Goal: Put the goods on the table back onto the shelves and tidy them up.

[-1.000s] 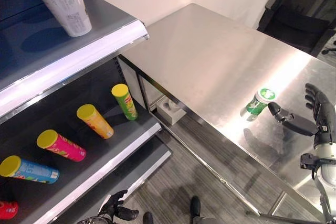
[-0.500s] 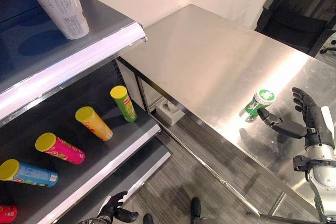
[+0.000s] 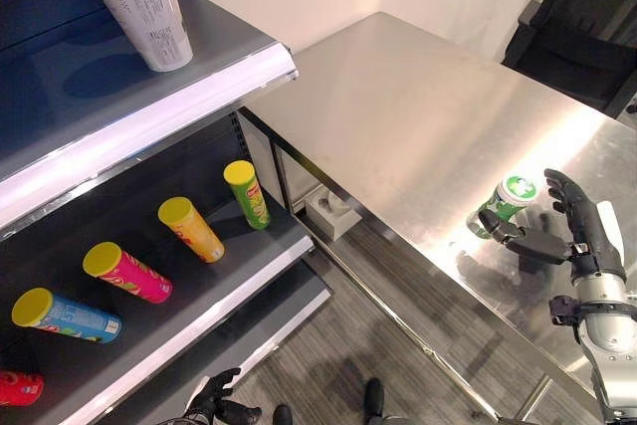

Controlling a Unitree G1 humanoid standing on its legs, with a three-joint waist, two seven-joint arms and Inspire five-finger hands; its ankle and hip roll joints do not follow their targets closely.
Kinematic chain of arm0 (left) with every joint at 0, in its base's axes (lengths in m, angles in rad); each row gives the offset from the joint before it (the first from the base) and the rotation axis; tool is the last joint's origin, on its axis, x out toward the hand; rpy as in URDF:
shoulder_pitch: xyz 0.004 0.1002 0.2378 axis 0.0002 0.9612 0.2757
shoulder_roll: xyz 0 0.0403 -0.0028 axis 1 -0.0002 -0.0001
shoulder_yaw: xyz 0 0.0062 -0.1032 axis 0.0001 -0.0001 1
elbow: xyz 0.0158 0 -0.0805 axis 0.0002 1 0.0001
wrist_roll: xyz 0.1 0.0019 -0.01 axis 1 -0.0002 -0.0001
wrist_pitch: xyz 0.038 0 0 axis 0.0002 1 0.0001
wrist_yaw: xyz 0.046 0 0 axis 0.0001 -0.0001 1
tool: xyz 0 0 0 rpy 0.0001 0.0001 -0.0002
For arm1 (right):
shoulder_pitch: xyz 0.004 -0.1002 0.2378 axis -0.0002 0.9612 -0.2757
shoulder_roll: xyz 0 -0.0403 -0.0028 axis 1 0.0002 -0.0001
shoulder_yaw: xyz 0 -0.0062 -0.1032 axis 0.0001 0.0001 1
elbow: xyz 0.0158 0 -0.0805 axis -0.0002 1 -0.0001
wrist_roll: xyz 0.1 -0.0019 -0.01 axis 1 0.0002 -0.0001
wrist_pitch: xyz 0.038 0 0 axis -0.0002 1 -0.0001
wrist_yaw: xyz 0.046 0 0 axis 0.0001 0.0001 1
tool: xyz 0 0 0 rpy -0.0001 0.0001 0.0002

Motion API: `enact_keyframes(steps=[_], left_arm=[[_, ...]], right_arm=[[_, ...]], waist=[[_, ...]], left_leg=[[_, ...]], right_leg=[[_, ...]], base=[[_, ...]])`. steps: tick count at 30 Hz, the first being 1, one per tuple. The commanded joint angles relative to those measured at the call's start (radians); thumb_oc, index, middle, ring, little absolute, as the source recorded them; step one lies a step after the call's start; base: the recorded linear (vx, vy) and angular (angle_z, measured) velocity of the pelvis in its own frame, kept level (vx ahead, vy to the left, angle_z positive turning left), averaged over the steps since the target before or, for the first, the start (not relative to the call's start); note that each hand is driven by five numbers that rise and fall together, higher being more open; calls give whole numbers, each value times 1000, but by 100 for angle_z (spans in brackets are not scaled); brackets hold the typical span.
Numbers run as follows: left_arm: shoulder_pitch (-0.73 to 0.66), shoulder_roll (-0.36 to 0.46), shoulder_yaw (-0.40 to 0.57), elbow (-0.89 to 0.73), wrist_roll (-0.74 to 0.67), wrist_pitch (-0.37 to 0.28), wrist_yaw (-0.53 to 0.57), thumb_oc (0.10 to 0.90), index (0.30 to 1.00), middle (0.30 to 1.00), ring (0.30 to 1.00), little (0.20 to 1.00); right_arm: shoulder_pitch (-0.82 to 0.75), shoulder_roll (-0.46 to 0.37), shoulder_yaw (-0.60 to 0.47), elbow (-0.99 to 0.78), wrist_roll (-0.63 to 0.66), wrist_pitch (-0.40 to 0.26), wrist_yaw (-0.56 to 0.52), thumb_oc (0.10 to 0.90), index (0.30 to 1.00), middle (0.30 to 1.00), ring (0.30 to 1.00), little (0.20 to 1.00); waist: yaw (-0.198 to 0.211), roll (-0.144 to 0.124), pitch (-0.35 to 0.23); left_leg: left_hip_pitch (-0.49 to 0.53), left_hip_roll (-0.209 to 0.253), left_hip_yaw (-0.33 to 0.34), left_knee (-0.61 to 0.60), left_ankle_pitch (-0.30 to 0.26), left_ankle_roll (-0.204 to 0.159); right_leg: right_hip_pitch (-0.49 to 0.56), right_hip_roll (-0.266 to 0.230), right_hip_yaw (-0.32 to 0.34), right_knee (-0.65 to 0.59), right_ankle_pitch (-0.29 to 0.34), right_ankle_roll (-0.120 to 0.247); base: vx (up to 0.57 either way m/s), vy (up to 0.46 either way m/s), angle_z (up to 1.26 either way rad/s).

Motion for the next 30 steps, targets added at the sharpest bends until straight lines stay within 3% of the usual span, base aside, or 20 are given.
enact_keyframes(steps=[1,3,4,5,30], left_arm=[[-45,82,-20,19,20,-45,13,800,900,900,900,900],[-47,80,-21,20,23,-45,18,800,900,900,900,900],[-45,78,-22,23,27,-46,21,800,900,900,900,900],[-42,78,-23,22,27,-46,25,800,900,900,900,900],[-39,84,-4,13,28,-38,27,800,900,900,900,900]], right_arm=[[-92,-109,-53,-20,-84,-54,-92,800,900,900,900,900],[-90,-112,-56,-22,-119,-47,-108,800,900,900,900,900],[-86,-113,-62,-26,-146,-42,-122,775,862,862,862,862],[-84,-108,-71,-27,-156,-38,-138,400,300,300,300,300],[-78,-88,-149,-94,-163,-31,-180,400,300,300,300,300]], waist=[[24,-66,-57],[26,-66,-56],[27,-65,-55],[27,-65,-54],[16,-71,-57]], left_leg=[[-37,23,-30,3,-15,-37],[-40,22,-34,3,-15,-36],[-41,22,-39,3,-14,-36],[-42,22,-42,3,-14,-34],[-31,24,-29,3,-23,-33]], right_leg=[[56,-117,-67,14,-80,124],[56,-117,-69,14,-80,124],[57,-117,-71,14,-82,124],[57,-117,-71,14,-83,123],[59,-117,-63,14,-86,127]], base=[[10,-4,8],[6,-5,14],[11,-4,14],[14,-4,8],[0,0,0]])
